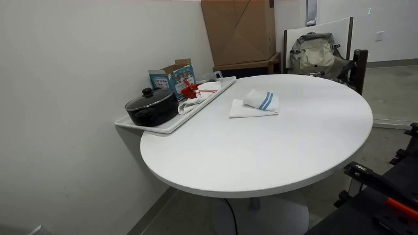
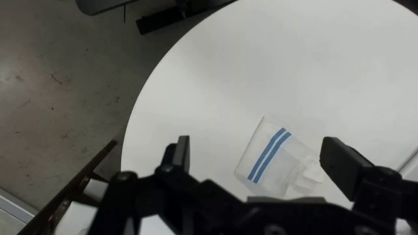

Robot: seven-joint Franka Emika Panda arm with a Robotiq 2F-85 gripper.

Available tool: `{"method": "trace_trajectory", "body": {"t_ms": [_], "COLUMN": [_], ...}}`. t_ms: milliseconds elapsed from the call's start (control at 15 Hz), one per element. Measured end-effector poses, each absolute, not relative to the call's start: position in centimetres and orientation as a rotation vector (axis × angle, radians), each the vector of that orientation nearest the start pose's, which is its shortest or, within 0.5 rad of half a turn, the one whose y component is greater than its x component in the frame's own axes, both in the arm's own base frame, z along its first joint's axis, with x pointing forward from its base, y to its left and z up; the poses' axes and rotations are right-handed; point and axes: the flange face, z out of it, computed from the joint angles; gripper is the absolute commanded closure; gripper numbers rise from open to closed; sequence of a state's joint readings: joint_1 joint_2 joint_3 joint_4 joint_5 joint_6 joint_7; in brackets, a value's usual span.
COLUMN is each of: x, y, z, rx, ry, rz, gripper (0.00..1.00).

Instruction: Use the tea towel to wipe the table

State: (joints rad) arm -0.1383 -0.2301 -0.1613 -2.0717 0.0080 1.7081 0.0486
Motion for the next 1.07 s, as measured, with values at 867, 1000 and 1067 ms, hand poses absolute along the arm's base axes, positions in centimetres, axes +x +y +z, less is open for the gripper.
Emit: {"method": "trace_trajectory", "body": {"t_ms": [867,1000,1067], "x": [63.8,65.0,65.2], "y": [-13.4,-11.5,-10.3], "z": [37.8,35.9,35.1], "rx": [-2.946,-2.929,-2.922], "ry": [0.104,-0.009,-0.075], "rz": [-0.044,-0.02,-0.005], "gripper": [0.0,0.0,0.0]}}
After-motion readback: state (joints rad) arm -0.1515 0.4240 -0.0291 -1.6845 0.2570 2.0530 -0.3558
